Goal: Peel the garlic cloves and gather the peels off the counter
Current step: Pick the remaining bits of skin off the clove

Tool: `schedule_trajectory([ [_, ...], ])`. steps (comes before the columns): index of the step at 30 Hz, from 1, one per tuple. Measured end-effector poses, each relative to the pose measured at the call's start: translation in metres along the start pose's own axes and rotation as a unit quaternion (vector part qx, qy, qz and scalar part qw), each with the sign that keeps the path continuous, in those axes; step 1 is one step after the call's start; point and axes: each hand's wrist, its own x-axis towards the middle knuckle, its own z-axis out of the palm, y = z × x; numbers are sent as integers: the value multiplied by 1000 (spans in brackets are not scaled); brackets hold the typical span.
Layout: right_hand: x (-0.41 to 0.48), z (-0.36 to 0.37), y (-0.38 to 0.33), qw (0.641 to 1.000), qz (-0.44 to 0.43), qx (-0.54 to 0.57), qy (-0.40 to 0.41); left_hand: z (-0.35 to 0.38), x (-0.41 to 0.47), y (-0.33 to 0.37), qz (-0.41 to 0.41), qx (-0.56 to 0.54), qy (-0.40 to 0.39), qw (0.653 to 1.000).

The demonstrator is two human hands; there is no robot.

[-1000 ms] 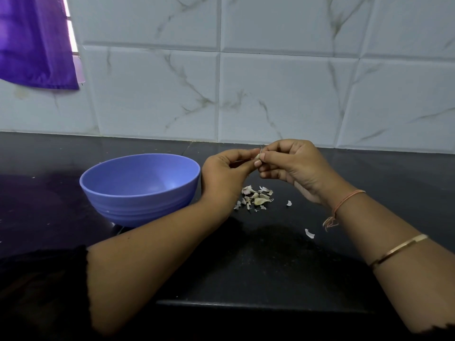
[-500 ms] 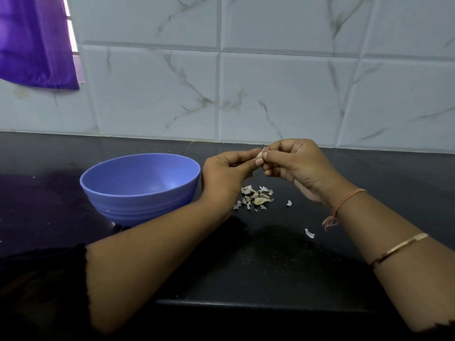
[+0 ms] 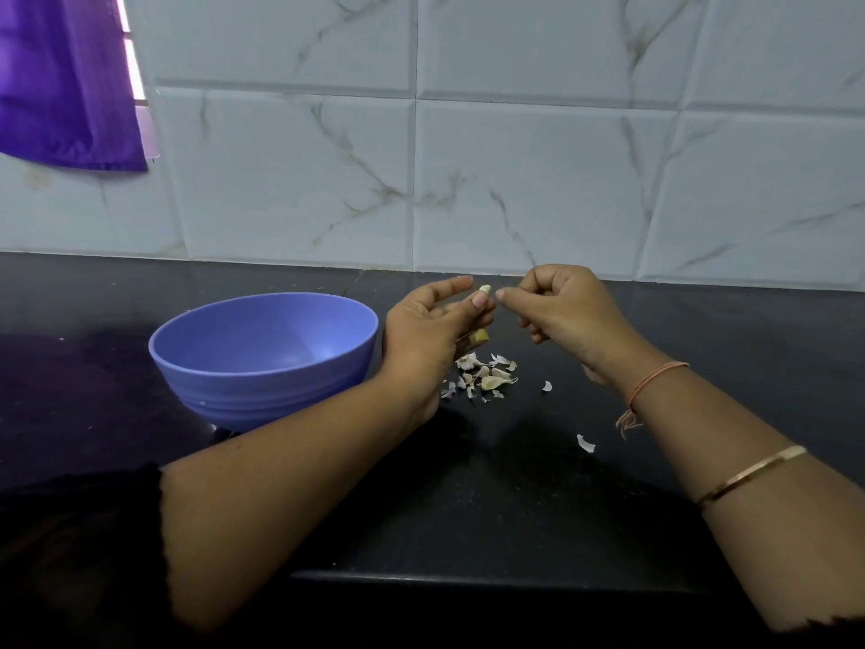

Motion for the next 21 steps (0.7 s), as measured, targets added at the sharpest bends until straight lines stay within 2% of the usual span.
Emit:
schedule_trajectory([
  [3, 2, -1, 5, 1000, 0, -10, -24, -1, 0, 0, 2, -4, -1, 1000],
  [8, 1, -2, 3, 998, 23, 46, -42, 0, 0, -1, 7, 6, -8, 1000],
  [12, 2, -1, 7, 998, -19, -21, -49, 0, 2, -2, 2, 2, -11, 1000],
  [16, -1, 1, 2, 997, -41, 51, -41, -1, 2, -3, 0, 4, -18, 1000],
  [21, -3, 3, -2, 996, -63, 60, -16, 0, 1, -2, 0, 0, -13, 1000],
])
